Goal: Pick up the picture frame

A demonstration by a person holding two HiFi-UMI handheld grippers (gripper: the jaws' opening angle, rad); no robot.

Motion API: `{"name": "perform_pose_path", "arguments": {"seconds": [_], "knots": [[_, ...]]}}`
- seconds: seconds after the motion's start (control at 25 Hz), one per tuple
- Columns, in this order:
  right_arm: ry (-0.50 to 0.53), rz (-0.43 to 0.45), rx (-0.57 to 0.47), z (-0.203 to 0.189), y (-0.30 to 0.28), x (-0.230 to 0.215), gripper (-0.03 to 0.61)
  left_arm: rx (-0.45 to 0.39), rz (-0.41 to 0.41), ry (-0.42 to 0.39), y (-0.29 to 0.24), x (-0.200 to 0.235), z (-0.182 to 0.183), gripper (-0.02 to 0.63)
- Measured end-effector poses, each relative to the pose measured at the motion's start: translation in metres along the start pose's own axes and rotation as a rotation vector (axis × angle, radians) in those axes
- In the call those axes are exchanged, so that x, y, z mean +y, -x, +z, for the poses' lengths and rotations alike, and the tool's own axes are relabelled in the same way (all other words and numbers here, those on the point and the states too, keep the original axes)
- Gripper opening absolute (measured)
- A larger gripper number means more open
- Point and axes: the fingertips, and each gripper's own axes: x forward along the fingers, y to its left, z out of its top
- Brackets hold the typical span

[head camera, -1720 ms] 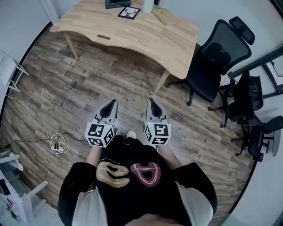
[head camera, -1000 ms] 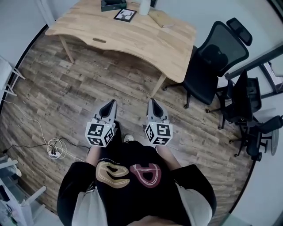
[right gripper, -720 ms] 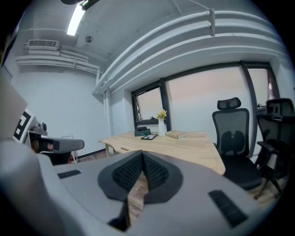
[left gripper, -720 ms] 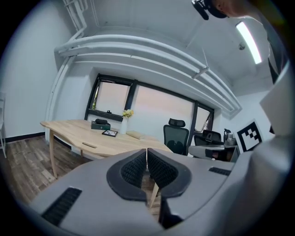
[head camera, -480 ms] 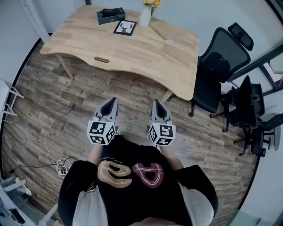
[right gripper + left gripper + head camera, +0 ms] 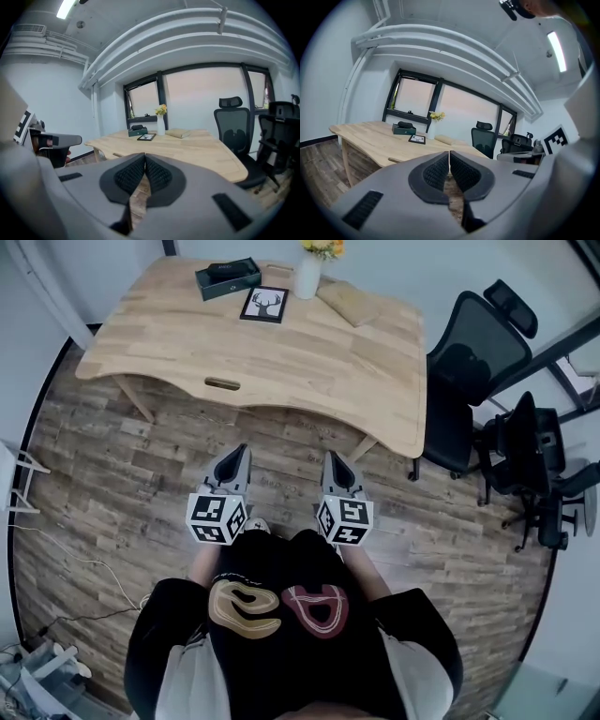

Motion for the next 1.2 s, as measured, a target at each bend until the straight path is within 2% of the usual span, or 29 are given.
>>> {"name": "perform_pose_path", "arguments": {"seconds": [0.16,0.32,0.52,0.68,0.92,1.2], "knots": [[-0.020,-0.013,0.014,-0.002,-0.009,0.005,0.011,-0.021,0.003,-0.019,-0.001,0.012,0.008,0.020],[-0.015,-0.006,0.040,-0.006,-0.019,0.009,0.011,-0.017,0.019,0.004,-0.005,0.023,0.006,0.021],[-0.034,0.033,0.102,-0.006,-0.053,0.008,0.011,-0.021,0.071,0.042,-0.012,0.035,0.008,0.021],[-0.017,0.074,0.097,0.005,-0.091,0.009,0.011,-0.047,0.125,0.022,-0.028,0.055,0.020,0.021],[0.018,0.111,0.101,0.027,-0.160,0.002,0.011,-0.034,0.187,0.036,-0.078,0.090,0.034,0.021],[0.028,0.127,0.100,0.062,-0.241,-0.029,0.011,-0.012,0.190,0.044,-0.160,0.102,0.052,0.021]]}}
